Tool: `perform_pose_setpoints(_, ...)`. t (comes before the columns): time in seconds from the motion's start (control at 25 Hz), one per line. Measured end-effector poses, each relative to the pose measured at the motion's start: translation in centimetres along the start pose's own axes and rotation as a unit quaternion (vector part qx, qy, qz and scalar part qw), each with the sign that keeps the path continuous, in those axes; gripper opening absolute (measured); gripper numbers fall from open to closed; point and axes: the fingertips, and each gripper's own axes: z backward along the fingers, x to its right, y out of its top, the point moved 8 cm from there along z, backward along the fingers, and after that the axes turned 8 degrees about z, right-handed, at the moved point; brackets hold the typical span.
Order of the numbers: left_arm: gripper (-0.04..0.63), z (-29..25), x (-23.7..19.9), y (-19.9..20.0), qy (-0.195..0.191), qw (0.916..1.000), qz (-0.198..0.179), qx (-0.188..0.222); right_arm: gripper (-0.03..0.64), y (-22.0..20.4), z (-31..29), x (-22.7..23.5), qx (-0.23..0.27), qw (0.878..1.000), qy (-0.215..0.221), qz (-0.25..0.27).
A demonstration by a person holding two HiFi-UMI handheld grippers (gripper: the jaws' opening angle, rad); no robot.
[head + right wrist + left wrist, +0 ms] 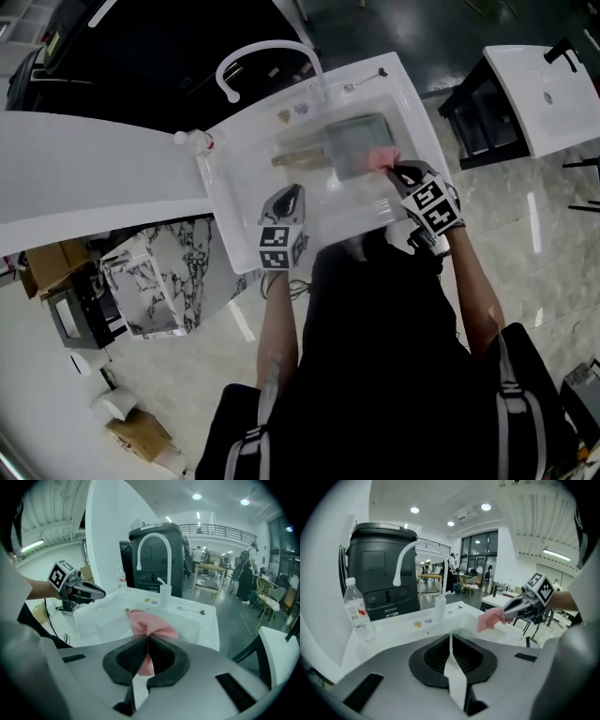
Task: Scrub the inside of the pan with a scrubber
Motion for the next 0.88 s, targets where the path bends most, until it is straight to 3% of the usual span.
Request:
perform_pose_setpoints(0.16,0.046,3.8,0.0,1.7,-0.006,0.9987,0.013,0.048,0.021,2.3,3.2,-0.8,0.047,0.998,-0.029,-0.019)
perform_pose_setpoints(0.32,0.046,7.8,0.2,3.2,-0.022,0.9947,0.000,0.100,0.021,5.9,6.6,-2.2,0.116,0.991,-0.058,-0.031)
perform_pose_setpoints(0.68,0.046,18.0,-0.3,3.0,-0.077,0.9773,0.014,0.197,0.021,11.1,14.1,-10.8,0.314,0.945,-0.083,-0.047)
perform_pose_setpoints(0.8,0.046,20.5,-0.5,2.5,-0.085,0.9690,0.022,0.231,0.021,11.2,16.3,-13.3,0.351,0.930,-0.097,-0.050)
perform_pose_setpoints(0.88,0.046,22.2,-0.5,2.2,-0.092,0.9660,0.024,0.240,0.021,11.0,17.4,-14.8,0.354,0.928,-0.105,-0.047)
